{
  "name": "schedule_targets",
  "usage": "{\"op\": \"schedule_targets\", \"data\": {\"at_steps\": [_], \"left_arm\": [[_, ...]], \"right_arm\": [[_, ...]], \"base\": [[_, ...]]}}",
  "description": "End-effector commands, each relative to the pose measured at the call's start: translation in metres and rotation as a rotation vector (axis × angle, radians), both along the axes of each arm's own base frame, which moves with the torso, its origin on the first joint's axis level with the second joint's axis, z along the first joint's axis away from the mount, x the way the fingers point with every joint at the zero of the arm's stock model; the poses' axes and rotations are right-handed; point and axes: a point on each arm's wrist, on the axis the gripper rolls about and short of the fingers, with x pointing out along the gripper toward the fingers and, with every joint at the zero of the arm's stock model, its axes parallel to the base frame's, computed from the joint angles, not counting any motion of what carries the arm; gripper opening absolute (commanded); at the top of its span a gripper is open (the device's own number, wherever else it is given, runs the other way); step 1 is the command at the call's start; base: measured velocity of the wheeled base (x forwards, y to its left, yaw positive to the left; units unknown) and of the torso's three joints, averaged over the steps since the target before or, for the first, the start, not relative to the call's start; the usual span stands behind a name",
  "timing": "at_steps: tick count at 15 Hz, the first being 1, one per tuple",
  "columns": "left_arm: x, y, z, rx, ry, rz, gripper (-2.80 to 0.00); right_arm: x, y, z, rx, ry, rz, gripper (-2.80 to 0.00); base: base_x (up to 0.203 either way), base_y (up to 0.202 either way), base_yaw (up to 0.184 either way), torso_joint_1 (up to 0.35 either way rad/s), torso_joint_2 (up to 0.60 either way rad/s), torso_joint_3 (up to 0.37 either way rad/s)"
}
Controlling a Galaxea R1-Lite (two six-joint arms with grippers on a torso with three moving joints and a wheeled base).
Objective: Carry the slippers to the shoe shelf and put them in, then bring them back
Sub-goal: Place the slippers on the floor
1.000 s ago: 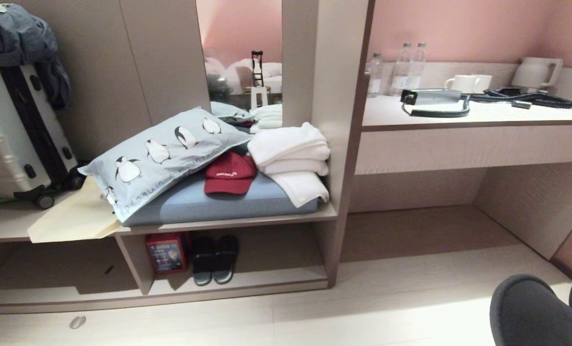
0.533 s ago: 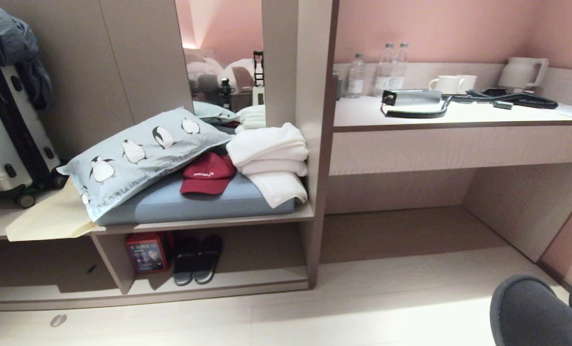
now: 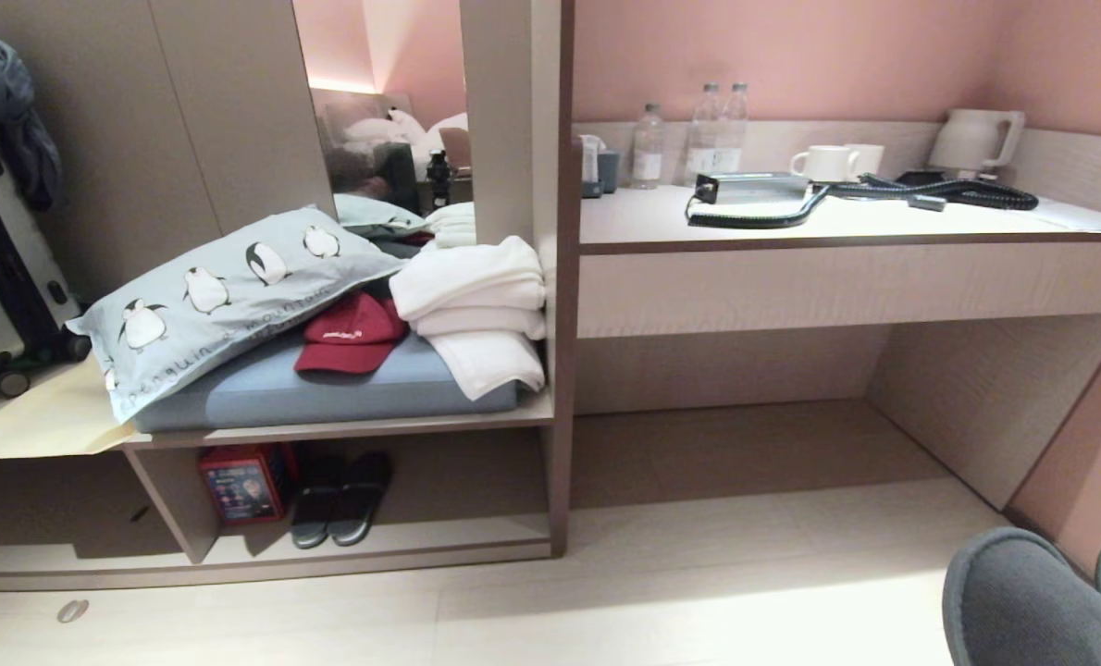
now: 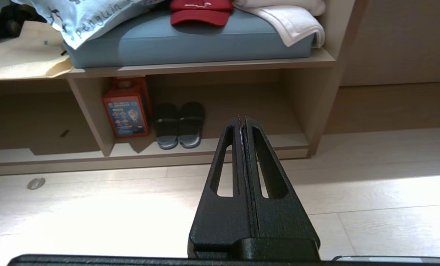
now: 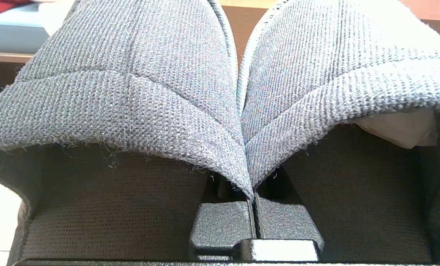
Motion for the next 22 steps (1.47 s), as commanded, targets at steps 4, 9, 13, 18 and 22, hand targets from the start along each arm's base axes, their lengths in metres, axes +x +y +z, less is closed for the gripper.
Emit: {"op": "schedule_targets", "data": {"at_steps": [4,9,13,18,22], "left_arm": [[0.0001,0.0000,-0.0004,0.000,0.001,0.000,-2.80],[0.0000,0.0000,-0.0004,0.000,0.000,0.000,-2.80],[0.0001,0.0000,-0.0004,0.000,0.002,0.000,-2.80],[0.0001,0.0000,-0.0004,0.000,0.001,-0.001,-2.80],[0.0001,0.0000,-0.0004,0.000,0.002,0.000,-2.80]], "right_arm": [[0.0000,0.0000,-0.0001,0.000,0.001,0.001,-2.80],[0.0000,0.0000,-0.0001,0.001,0.001,0.000,-2.80],[0.0000,0.0000,0.0000,0.002,0.000,0.000,-2.80],[0.0000,-0.0001,0.0001,0.004,-0.001,-0.002,-2.80],[0.0000,0.0000,0.0001,0.005,-0.001,-0.003,-2.80]], "base": [[0.000,-0.195,0.000,0.002,0.00,0.002],[0.000,-0.197,0.002,0.001,0.00,0.001],[0.000,-0.198,0.002,0.000,0.00,0.002],[0.000,-0.194,0.001,0.003,0.00,0.003],[0.000,-0.195,0.003,0.002,0.00,0.001]]}}
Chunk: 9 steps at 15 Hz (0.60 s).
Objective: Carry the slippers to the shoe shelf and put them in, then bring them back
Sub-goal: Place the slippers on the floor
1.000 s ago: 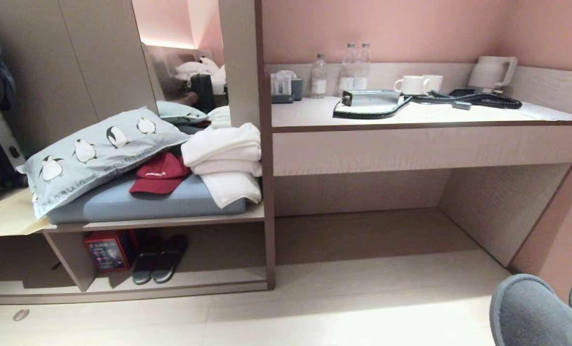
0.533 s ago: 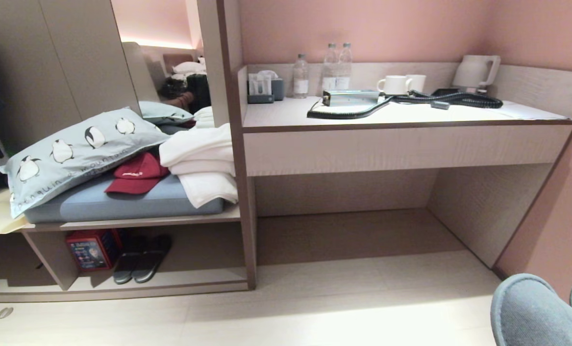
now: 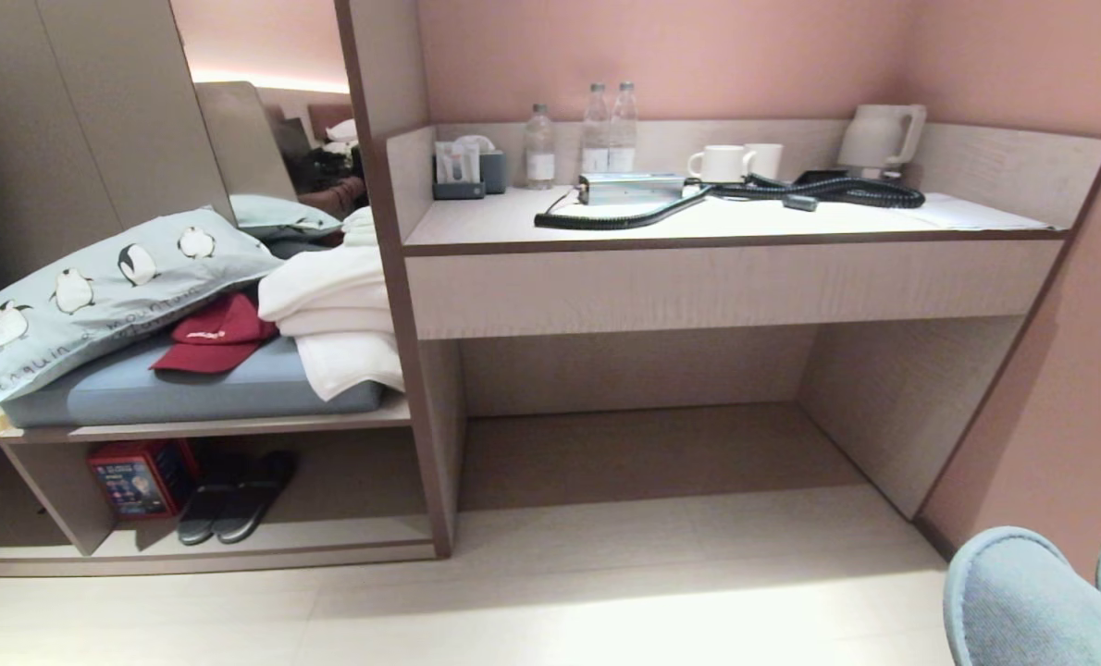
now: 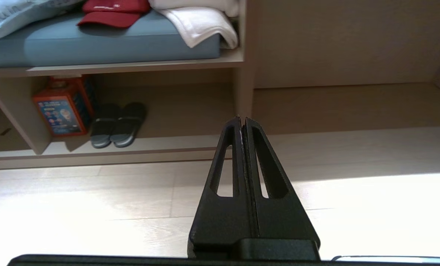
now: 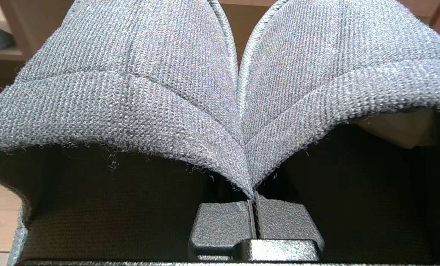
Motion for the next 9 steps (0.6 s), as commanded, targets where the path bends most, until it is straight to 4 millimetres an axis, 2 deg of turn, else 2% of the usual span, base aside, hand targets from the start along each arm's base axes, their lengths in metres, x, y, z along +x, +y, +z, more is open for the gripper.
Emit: {"op": "schedule_targets", "data": {"at_steps": [1,9], "left_arm": [[0.0000,0.0000,-0.0005,-0.001,0.001,0.001,-2.80],[0.0001,0.0000,-0.0005,-0.001,0.003,-0.001,-2.80]], "right_arm": [[0.0000,0.0000,0.0000,0.000,0.000,0.000,-2.80],[0.0000,-0.0001,0.0000,0.001,0.000,-0.004,-2.80]], "base": [[0.000,-0.194,-0.001,0.006,0.00,0.002],[0.000,-0.197,0.001,0.003,0.00,0.003]]}}
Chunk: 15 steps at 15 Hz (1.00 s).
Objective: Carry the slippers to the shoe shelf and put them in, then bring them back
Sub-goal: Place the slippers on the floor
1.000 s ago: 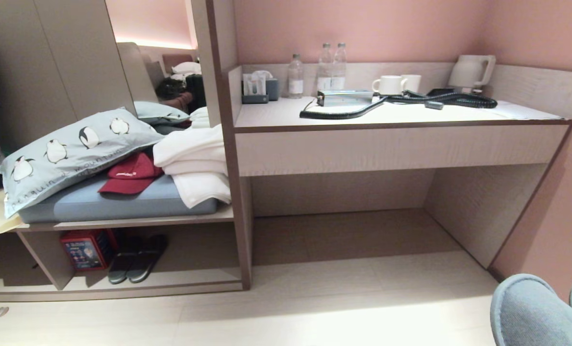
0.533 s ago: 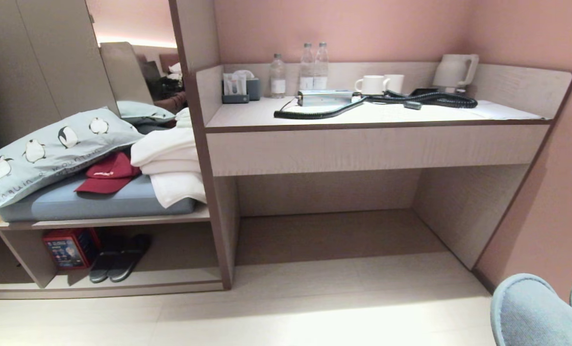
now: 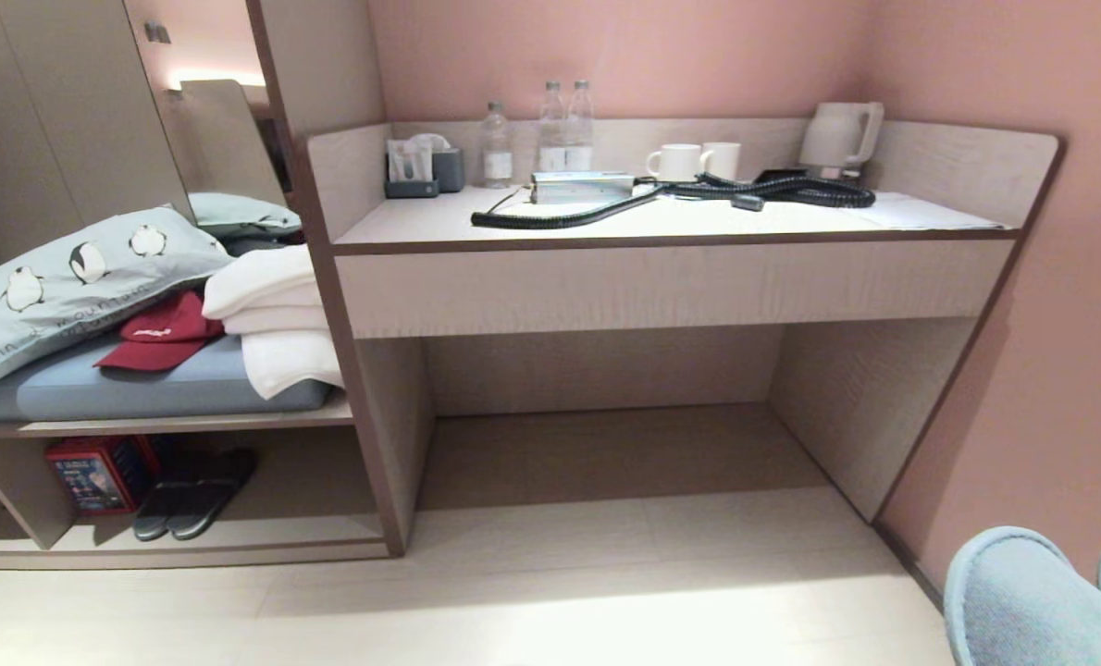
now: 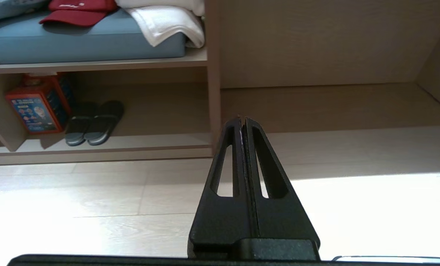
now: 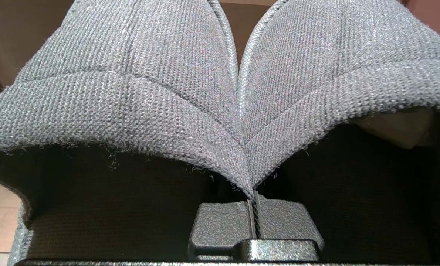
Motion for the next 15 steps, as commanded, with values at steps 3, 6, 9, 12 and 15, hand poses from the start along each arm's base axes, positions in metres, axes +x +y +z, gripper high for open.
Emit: {"op": "schedule_targets", "data": {"at_steps": [3,6,9,12,15], "left_arm": [[0.0001,0.0000,-0.0004,0.001,0.002,0.001,-2.80],[0.0001,0.0000,-0.0004,0.001,0.002,0.001,-2.80],[0.0000,0.0000,-0.0004,-0.001,0.000,0.001,-2.80],[0.0001,0.0000,-0.0004,-0.001,0.002,0.001,-2.80],[0.0001,0.0000,-0.0004,-0.001,0.002,0.001,-2.80]], "right_arm": [[0.0000,0.0000,0.0000,-0.001,0.000,0.000,-2.80],[0.0000,0.0000,-0.0002,-0.001,0.001,0.001,-2.80],[0.0000,0.0000,-0.0002,-0.007,0.001,0.003,-2.80],[0.0000,0.0000,0.0000,-0.007,0.000,0.003,-2.80],[-0.0001,0.0001,-0.0002,-0.007,0.000,0.001,-2.80]], "base": [[0.000,-0.196,0.002,0.002,0.00,0.000],[0.000,-0.138,0.003,0.003,0.01,0.002],[0.000,0.000,0.000,0.000,0.00,0.000],[0.000,0.000,0.000,0.003,0.00,-0.098],[0.000,0.000,0.000,0.002,0.01,-0.186]]}}
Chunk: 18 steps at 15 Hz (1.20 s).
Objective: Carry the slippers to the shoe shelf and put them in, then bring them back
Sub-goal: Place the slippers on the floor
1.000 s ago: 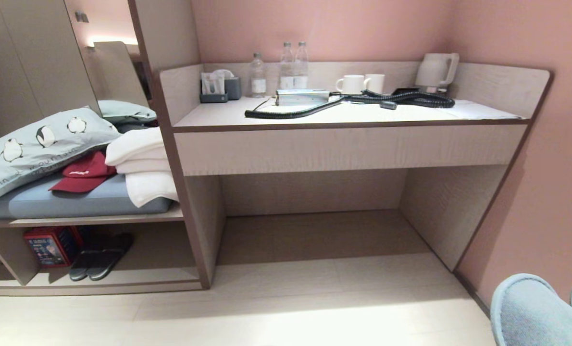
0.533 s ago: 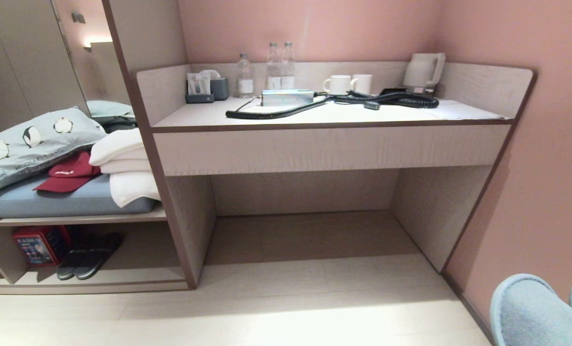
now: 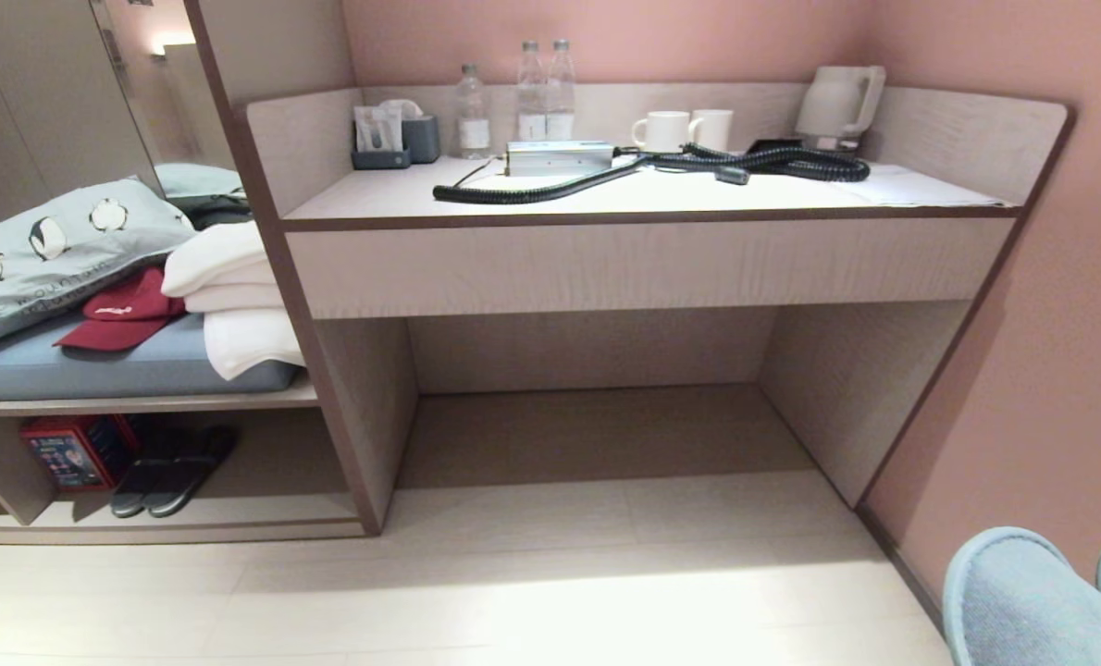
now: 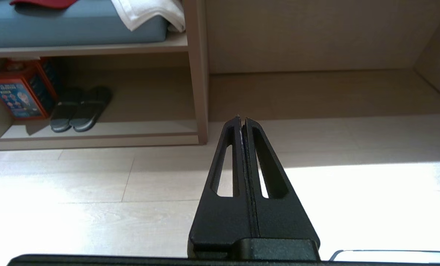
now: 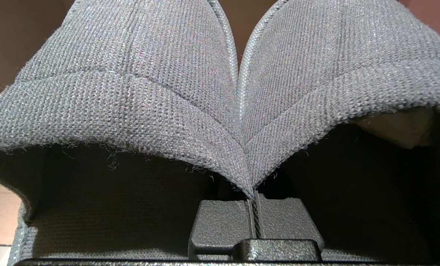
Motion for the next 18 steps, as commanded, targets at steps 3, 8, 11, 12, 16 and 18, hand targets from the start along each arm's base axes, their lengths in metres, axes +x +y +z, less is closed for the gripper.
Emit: {"op": "schedule_targets", "data": {"at_steps": [3,8,11,12,16,18], "left_arm": [[0.0001,0.0000,-0.0004,-0.001,0.002,0.000,-2.80],[0.0001,0.0000,-0.0004,-0.001,0.002,0.000,-2.80],[0.0001,0.0000,-0.0004,-0.001,0.002,0.000,-2.80],[0.0001,0.0000,-0.0004,-0.001,0.002,0.000,-2.80],[0.0001,0.0000,-0.0004,-0.001,0.002,0.000,-2.80],[0.0001,0.0000,-0.0004,-0.001,0.002,0.000,-2.80]], "right_arm": [[-0.0001,0.0000,-0.0001,0.000,-0.001,0.002,-2.80],[-0.0001,-0.0001,-0.0001,0.004,-0.001,-0.002,-2.80],[-0.0001,-0.0001,-0.0001,0.004,-0.001,-0.001,-2.80],[-0.0001,-0.0001,-0.0001,0.004,-0.001,-0.001,-2.80],[-0.0001,-0.0001,0.0001,0.006,-0.003,-0.002,-2.80],[-0.0001,-0.0001,0.0001,0.006,-0.003,-0.001,-2.80]], "base": [[0.000,0.000,0.000,0.003,0.00,-0.193],[0.000,0.000,0.000,0.003,0.00,-0.197],[0.000,0.000,0.000,0.004,0.00,-0.203],[0.000,0.000,0.000,0.002,0.00,-0.193],[0.000,0.000,0.000,0.003,0.00,-0.198],[0.000,0.000,0.000,0.002,0.00,-0.199]]}}
